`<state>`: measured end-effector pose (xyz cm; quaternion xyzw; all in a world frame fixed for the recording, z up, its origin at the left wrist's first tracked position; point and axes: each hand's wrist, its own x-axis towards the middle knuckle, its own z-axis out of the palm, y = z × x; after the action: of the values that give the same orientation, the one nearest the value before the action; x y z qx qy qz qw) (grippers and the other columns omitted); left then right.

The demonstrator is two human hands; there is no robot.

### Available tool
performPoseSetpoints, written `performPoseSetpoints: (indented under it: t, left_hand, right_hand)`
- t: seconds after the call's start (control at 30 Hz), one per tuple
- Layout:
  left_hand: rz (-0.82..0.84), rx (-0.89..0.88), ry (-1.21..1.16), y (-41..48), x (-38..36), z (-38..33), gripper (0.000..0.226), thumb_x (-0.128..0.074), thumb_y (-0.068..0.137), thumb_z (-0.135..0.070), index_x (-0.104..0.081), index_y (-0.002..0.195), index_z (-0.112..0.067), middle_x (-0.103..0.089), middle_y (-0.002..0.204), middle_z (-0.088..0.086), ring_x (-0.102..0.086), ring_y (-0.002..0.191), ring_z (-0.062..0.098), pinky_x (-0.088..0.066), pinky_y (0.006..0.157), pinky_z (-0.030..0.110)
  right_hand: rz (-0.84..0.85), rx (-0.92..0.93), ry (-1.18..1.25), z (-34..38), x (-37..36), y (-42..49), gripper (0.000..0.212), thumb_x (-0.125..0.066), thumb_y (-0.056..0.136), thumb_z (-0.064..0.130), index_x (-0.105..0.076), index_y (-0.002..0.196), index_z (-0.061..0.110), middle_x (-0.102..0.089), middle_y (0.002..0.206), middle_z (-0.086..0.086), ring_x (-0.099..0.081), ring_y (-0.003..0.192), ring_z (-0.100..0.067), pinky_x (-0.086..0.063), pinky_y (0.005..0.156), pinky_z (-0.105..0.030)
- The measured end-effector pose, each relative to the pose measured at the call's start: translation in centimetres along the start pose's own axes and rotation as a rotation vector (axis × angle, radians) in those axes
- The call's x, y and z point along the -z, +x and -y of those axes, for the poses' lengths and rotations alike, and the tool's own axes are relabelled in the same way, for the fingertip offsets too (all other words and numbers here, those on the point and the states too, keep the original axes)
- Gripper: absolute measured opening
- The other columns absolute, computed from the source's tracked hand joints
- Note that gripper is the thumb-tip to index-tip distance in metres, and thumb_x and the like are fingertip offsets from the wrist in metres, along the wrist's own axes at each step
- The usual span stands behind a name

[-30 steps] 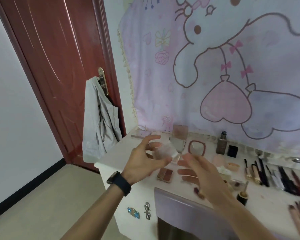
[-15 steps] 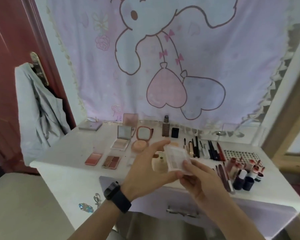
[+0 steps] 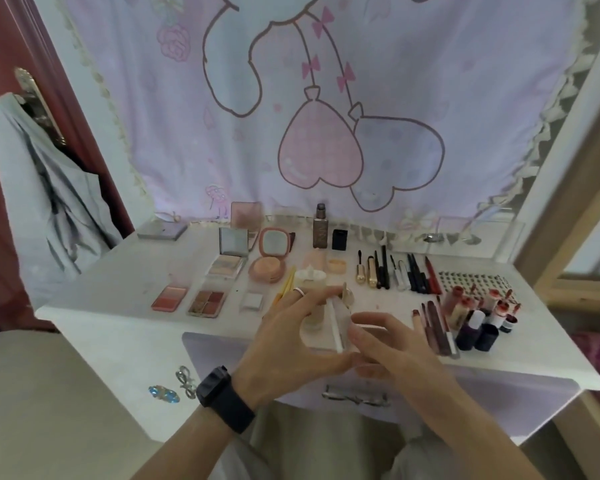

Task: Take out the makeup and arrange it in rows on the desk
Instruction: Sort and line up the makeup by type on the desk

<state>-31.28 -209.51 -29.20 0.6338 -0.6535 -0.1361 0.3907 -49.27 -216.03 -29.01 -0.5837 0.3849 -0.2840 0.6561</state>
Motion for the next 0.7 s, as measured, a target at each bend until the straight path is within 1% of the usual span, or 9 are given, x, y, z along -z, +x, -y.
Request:
performPoseSetpoints:
  t: [0.1,0.17,0.23,0.3,0.33,0.43,0.53,0.6,0.7]
  left_hand:
    - [0.04,-0.049,0.086,-0.2,0.4,-0.1,0.086,-0.079,0.065,-0.06,-0.043,0.142,-0.048,-0.043,0.126,-0.032,-0.043,0.124,0.0,-0.043,0.104,0.028]
    - [0.071,-0.072,0.115,-0.3,0.5,-0.1,0.089,-0.08,0.067,-0.058,-0.039,0.145,-0.046,-0.037,0.13,-0.036,-0.038,0.128,-0.002,-0.04,0.108,0.027]
    - [0.078,-0.079,0.097,-0.5,0.6,-0.1,0.092,-0.082,0.068,-0.058,-0.035,0.146,-0.047,-0.04,0.135,-0.034,-0.039,0.13,-0.002,-0.039,0.108,0.023]
    - [0.056,-0.059,-0.011,-0.7,0.7,-0.1,0.09,-0.083,0.069,-0.056,-0.036,0.146,-0.047,-0.048,0.137,-0.028,-0.045,0.129,0.0,-0.04,0.104,0.017]
    - [0.041,-0.027,-0.112,-0.8,0.8,0.0,0.086,-0.082,0.071,-0.055,-0.039,0.145,-0.044,-0.053,0.136,-0.024,-0.049,0.128,0.003,-0.043,0.102,0.018]
    - [0.015,0.118,-0.407,-1.0,0.8,0.3,0.073,-0.076,0.074,-0.052,-0.048,0.14,-0.036,-0.062,0.131,-0.015,-0.06,0.121,0.01,-0.053,0.097,0.029]
    - [0.123,0.21,-0.488,-1.2,0.6,0.7,0.077,-0.079,0.073,-0.048,-0.047,0.142,-0.033,-0.063,0.129,-0.014,-0.063,0.116,0.011,-0.055,0.095,0.031]
    - [0.18,0.22,-0.499,-1.3,0.6,0.7,0.072,-0.081,0.077,-0.038,-0.049,0.142,-0.031,-0.064,0.129,-0.014,-0.063,0.117,0.01,-0.054,0.095,0.029]
    - [0.172,0.212,-0.476,-1.4,0.6,0.6,0.065,-0.082,0.08,-0.023,-0.054,0.138,-0.029,-0.066,0.127,-0.011,-0.065,0.114,0.013,-0.055,0.094,0.032]
  right_hand:
    - [0.001,0.023,-0.097,0.2,-0.3,0.2,0.056,-0.081,0.064,0.047,-0.064,0.114,0.026,-0.077,0.101,0.007,-0.074,0.09,-0.011,-0.061,0.073,-0.029]
    - [-0.013,0.038,-0.09,0.0,-0.3,0.3,0.057,-0.083,0.062,0.044,-0.065,0.113,0.027,-0.077,0.1,0.007,-0.074,0.09,-0.011,-0.062,0.071,-0.03]
    - [-0.023,0.073,-0.083,-0.2,-0.3,0.3,0.057,-0.084,0.062,0.041,-0.066,0.113,0.026,-0.076,0.102,0.007,-0.074,0.091,-0.011,-0.061,0.071,-0.03]
    - [-0.013,0.115,-0.073,-0.4,-0.2,0.3,0.055,-0.083,0.065,0.035,-0.065,0.117,0.024,-0.076,0.105,0.007,-0.074,0.093,-0.012,-0.06,0.072,-0.028]
    - [-0.002,0.135,-0.071,-0.6,-0.2,0.3,0.054,-0.083,0.068,0.031,-0.065,0.119,0.024,-0.076,0.107,0.007,-0.074,0.095,-0.012,-0.06,0.073,-0.027]
    - [0.061,0.183,-0.073,-1.0,0.1,0.0,0.053,-0.082,0.075,0.023,-0.062,0.125,0.022,-0.074,0.115,0.008,-0.072,0.102,-0.014,-0.06,0.083,-0.03]
    - [0.135,0.223,-0.098,-1.5,0.3,-0.4,0.058,-0.082,0.077,0.015,-0.058,0.13,0.02,-0.071,0.123,0.007,-0.07,0.111,-0.017,-0.058,0.09,-0.032]
    - [0.164,0.24,-0.12,-1.9,0.3,-0.4,0.06,-0.082,0.078,0.01,-0.056,0.132,0.021,-0.069,0.126,0.008,-0.068,0.114,-0.015,-0.057,0.092,-0.032]
    - [0.197,0.247,-0.121,-2.3,0.5,-0.4,0.062,-0.082,0.079,0.008,-0.056,0.132,0.023,-0.069,0.128,0.006,-0.067,0.116,-0.017,-0.057,0.093,-0.033]
